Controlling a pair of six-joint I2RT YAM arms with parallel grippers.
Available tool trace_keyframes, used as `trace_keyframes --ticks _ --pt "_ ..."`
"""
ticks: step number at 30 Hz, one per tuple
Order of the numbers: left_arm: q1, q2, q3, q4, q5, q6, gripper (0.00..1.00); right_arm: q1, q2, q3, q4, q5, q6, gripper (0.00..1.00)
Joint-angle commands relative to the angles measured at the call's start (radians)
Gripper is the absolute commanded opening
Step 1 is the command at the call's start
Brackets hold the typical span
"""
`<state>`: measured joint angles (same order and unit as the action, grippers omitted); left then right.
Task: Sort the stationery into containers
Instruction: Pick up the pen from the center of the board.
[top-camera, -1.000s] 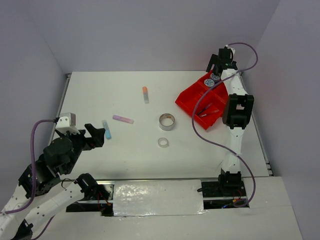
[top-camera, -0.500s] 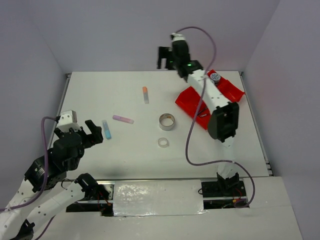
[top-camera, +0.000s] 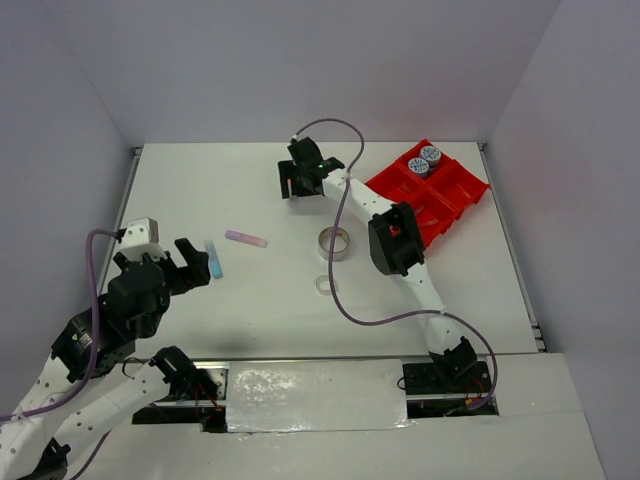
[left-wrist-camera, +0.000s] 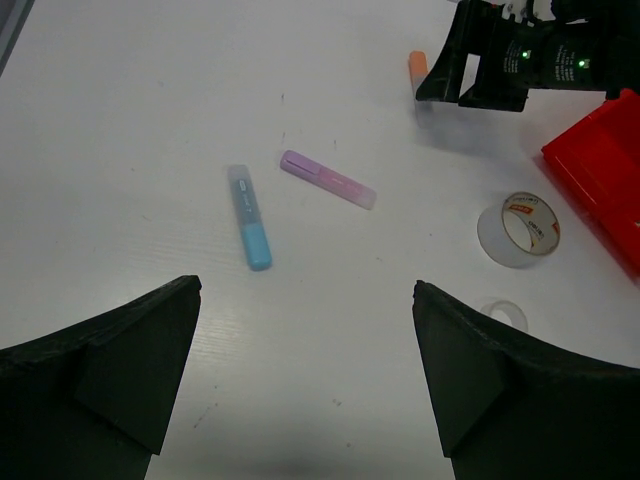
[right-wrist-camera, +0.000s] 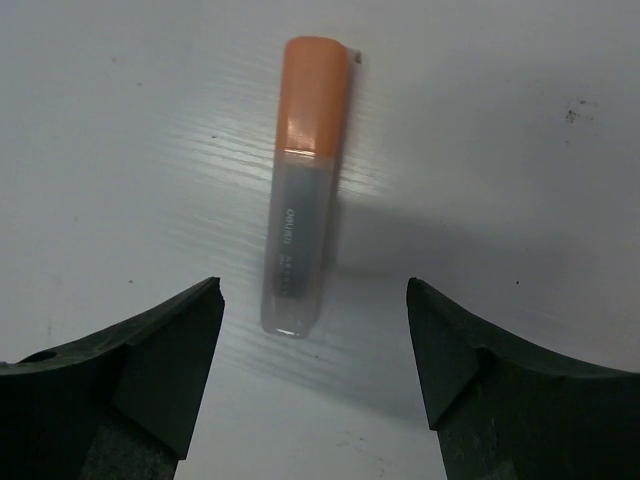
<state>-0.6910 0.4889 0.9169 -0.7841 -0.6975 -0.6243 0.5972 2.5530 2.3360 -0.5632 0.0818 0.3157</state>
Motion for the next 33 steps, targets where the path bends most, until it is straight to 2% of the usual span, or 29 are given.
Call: trace_keyframes --ticks 1,10,13,20,25,27,30,33 --pt "0.005 0.002 0.010 0.043 0.021 0.032 0.99 0.001 0.006 0.051 -0.007 -0.001 0.013 0.80" --pt "0.007 -0.019 0.007 0.048 0.029 0.035 0.99 0.029 0.076 0.137 -0.099 0.064 -0.009 0.65" --pt "0.007 -0.033 0.005 0.052 0.035 0.038 0.99 0.038 0.082 0.131 -0.116 0.111 -0.012 0.65" --pt "0.007 -0.052 0.004 0.060 0.050 0.047 0.99 0.038 0.110 0.152 -0.149 0.101 -0.015 0.60" --pt "0.007 -0.069 0.002 0.063 0.056 0.049 0.99 0.036 0.127 0.177 -0.156 0.073 -0.026 0.46" --pt "0.007 -0.076 0.000 0.065 0.059 0.049 0.99 0.033 0.128 0.177 -0.153 0.064 -0.026 0.29" --pt "0.007 -0.081 0.002 0.065 0.061 0.051 0.99 0.026 0.130 0.183 -0.159 0.049 -0.024 0.23" --pt "0.007 -0.084 -0.001 0.066 0.062 0.052 0.99 0.023 0.119 0.160 -0.158 0.029 -0.033 0.11"
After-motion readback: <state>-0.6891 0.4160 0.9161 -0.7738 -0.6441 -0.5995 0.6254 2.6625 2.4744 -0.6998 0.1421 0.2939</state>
